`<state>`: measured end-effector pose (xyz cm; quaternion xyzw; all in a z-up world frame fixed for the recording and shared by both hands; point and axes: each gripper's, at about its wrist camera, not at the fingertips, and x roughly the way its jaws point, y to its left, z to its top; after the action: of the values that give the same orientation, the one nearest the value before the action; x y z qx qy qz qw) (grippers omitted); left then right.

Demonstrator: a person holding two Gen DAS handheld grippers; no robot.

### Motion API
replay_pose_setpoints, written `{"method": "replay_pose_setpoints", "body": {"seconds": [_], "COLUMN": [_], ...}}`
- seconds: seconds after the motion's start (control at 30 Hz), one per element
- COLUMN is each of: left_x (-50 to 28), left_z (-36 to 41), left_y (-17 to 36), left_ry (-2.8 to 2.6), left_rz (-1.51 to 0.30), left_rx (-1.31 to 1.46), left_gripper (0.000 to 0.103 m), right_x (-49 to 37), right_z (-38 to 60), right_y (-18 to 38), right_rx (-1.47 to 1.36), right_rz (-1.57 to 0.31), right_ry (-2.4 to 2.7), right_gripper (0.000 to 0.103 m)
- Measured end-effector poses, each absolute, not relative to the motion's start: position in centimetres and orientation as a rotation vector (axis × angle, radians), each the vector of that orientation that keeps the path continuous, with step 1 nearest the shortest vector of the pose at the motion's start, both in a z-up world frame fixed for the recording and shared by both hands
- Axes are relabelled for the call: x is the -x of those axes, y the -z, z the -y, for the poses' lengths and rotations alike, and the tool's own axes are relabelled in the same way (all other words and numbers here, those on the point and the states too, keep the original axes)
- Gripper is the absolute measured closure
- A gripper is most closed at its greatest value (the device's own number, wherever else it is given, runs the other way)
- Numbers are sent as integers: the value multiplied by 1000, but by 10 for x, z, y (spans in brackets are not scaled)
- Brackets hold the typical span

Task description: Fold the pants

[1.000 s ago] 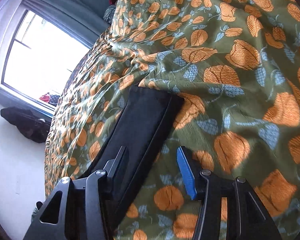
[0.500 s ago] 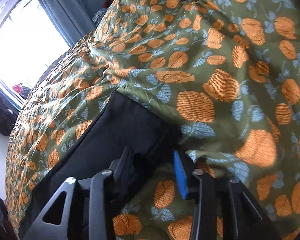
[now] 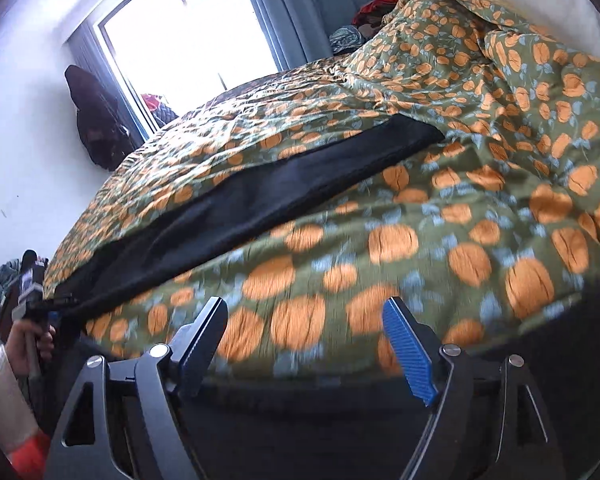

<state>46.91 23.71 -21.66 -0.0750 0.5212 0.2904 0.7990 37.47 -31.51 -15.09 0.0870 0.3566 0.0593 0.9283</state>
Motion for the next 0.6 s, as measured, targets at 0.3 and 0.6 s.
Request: {"method": "replay_pose_setpoints", "body": {"seconds": [0.3, 0.6], "left_x": [-330, -304], "left_z": [-98, -46], "left_y": [179, 222], "left_ry": [-243, -222], "left_rz": [-992, -1092], "left_rx": [175, 96], "left_gripper": [1, 0], "right_x": [-333, -299], "right_z": [249, 230], "right_y": [171, 198], "right_rx": [-113, -35], "right_rz": [-826, -935], "right_ry": [-357, -454], "right_gripper": [23, 23]}}
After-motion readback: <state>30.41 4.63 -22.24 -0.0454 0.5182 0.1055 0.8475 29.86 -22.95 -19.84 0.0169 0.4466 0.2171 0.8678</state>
